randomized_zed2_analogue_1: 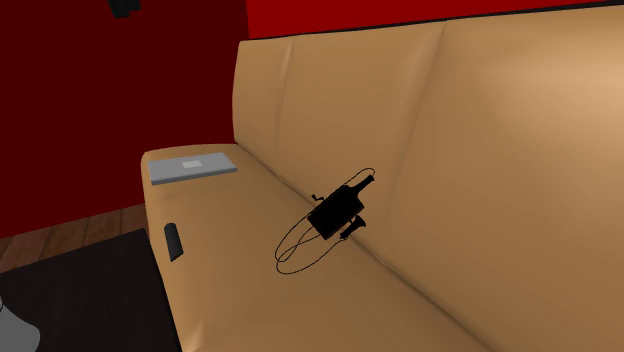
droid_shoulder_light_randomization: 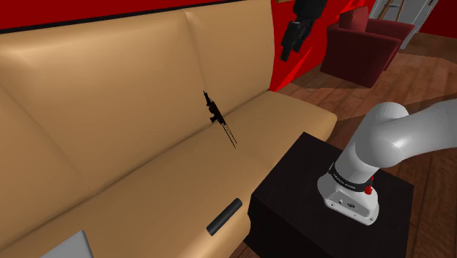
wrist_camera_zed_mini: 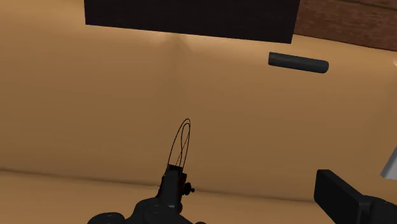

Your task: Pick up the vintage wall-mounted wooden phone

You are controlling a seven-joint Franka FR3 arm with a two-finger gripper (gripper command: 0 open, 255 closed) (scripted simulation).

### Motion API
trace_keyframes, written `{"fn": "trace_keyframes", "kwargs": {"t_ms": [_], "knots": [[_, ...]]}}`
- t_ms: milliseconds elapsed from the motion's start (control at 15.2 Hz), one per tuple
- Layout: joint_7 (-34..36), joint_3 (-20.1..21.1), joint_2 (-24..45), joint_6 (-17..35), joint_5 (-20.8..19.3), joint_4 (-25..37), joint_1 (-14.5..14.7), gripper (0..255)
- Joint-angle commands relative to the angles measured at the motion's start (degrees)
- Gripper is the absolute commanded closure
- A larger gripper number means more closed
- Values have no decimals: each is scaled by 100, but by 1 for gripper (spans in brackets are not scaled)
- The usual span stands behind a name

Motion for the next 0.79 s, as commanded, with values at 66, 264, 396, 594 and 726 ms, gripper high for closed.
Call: {"fn": "trace_keyframes", "kwargs": {"t_ms": [66, 264, 396, 594, 726], "knots": [[65, 44, 65, 222, 2, -128, -20, 0], [266, 177, 317, 894, 0, -463, -86, 0], [404, 268, 533, 1344, -10, -642, -136, 0], [624, 406, 926, 2019, -45, -844, -222, 0], [781, 500, 1232, 2465, -86, -932, -288, 0]]}}
